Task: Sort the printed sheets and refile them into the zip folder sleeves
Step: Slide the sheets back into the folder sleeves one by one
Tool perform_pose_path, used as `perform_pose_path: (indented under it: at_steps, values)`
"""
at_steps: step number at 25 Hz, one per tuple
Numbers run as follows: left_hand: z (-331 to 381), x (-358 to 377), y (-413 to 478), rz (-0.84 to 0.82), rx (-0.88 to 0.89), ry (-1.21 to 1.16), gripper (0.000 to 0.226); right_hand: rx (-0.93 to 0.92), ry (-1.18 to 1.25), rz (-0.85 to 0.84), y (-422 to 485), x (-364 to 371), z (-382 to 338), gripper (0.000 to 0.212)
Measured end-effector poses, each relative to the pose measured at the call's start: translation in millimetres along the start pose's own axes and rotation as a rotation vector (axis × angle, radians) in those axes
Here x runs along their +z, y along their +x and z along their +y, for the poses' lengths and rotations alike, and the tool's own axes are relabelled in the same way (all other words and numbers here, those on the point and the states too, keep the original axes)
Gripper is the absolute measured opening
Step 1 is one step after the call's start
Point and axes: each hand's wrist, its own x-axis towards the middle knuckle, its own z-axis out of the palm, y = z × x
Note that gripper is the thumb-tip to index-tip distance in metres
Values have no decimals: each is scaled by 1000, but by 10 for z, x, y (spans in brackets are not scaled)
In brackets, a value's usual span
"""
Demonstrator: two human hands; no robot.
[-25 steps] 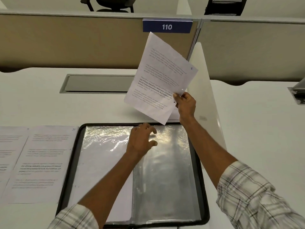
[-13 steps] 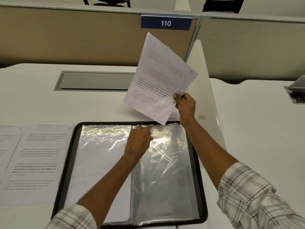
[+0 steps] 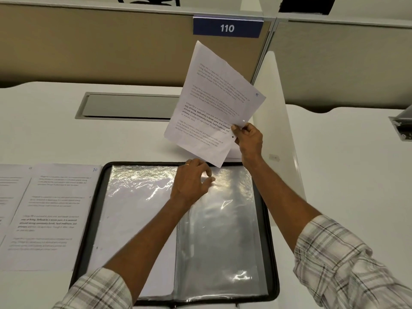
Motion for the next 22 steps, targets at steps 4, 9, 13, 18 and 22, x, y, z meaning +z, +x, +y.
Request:
perform_pose_path:
  at_steps: [4, 9, 13, 18, 22]
  values:
    - [-46, -23, 40, 41, 68, -42, 13, 14, -66, -51, -69, -108, 93, 17]
    - [-216, -30, 84, -52, 4, -21, 33, -90, -189, -27, -149, -229, 61, 13]
    - [-338, -191, 154, -101, -34, 72, 36, -150, -239, 12, -165, -277, 6, 11]
    - [-404, -305, 200, -111, -85, 63, 14, -181, -280, 10, -190, -282, -77, 10]
    - [-444, -286, 157, -49, -134, -225, 14, -149, -281, -23, -157, -373, -86, 15]
